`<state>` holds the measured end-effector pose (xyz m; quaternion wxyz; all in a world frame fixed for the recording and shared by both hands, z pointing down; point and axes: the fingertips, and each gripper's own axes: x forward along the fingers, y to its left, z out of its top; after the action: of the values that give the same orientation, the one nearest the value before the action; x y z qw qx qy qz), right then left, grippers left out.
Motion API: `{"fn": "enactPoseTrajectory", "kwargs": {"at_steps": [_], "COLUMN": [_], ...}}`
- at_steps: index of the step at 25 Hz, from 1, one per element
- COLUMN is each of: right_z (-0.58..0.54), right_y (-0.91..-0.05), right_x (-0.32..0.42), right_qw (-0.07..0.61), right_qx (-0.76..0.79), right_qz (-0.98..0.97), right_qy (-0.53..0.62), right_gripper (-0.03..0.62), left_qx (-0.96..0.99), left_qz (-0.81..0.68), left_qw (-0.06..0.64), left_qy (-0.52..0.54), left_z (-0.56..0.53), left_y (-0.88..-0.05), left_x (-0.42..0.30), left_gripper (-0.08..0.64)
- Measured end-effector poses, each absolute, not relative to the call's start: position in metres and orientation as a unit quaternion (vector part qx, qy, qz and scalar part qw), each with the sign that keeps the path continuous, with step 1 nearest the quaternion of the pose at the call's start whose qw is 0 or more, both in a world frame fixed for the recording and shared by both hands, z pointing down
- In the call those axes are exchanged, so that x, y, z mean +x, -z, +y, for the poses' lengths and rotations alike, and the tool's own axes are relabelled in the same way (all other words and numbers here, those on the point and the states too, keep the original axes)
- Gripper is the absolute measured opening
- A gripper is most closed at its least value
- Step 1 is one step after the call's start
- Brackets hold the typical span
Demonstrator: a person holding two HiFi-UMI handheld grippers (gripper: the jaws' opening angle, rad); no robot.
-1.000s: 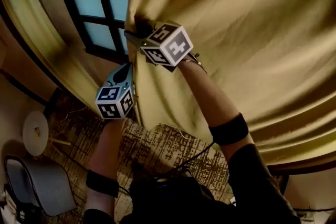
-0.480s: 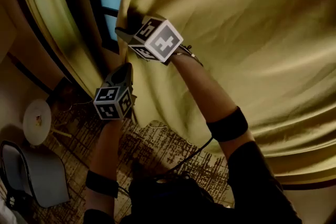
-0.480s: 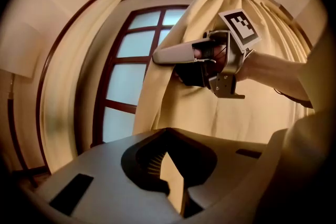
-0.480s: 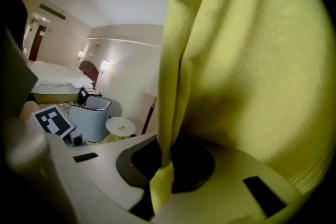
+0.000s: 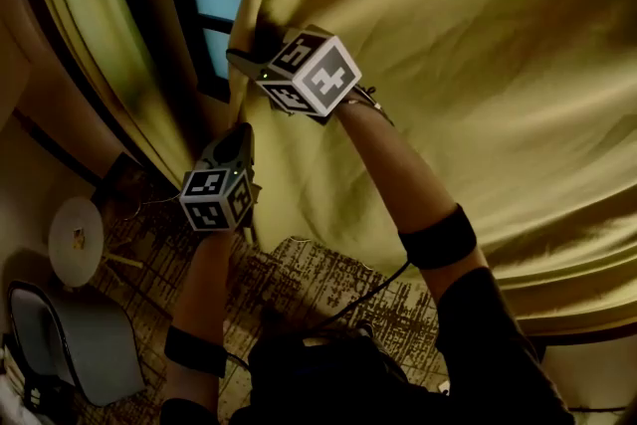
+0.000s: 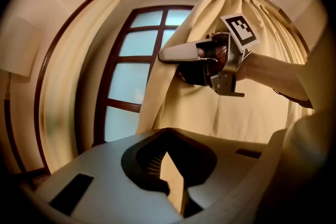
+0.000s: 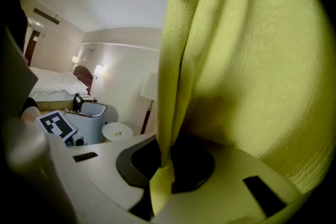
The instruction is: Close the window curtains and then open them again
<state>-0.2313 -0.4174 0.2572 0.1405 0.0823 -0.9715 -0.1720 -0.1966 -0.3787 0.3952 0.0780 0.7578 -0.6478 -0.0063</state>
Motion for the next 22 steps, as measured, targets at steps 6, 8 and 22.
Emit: {"fn": "enactPoseTrajectory", "kwargs": {"at_steps": [6, 8, 22], "right_z": [-0.433, -0.438, -0.456], "right_y": [-0.272, -0.272, -0.322], "right_x": [-0.209, -0.194, -0.025], "right_qw": [0.153, 0.155, 0.164], "right_qx": [0.145, 0.18, 0.405], "right_qz": [-0.966, -0.96, -0.894], "right_qy": [0.15, 0.148, 0.098], "right_gripper": [0.038, 0.041, 0.168], "left_qx": [0.785, 0.802, 0.845], "left_qz": [-0.616, -0.592, -0.527], "left_qw": [0.074, 0.076, 0.089], "left_qy": [-0.002, -0.009, -0.029], "left_z": [-0.378, -0.381, -0.371], "left_y": [-0.398, -0.401, -0.426], "left_x": [-0.198, -0.191, -0.097], "left_gripper": [0.003, 0.003, 0.003]}}
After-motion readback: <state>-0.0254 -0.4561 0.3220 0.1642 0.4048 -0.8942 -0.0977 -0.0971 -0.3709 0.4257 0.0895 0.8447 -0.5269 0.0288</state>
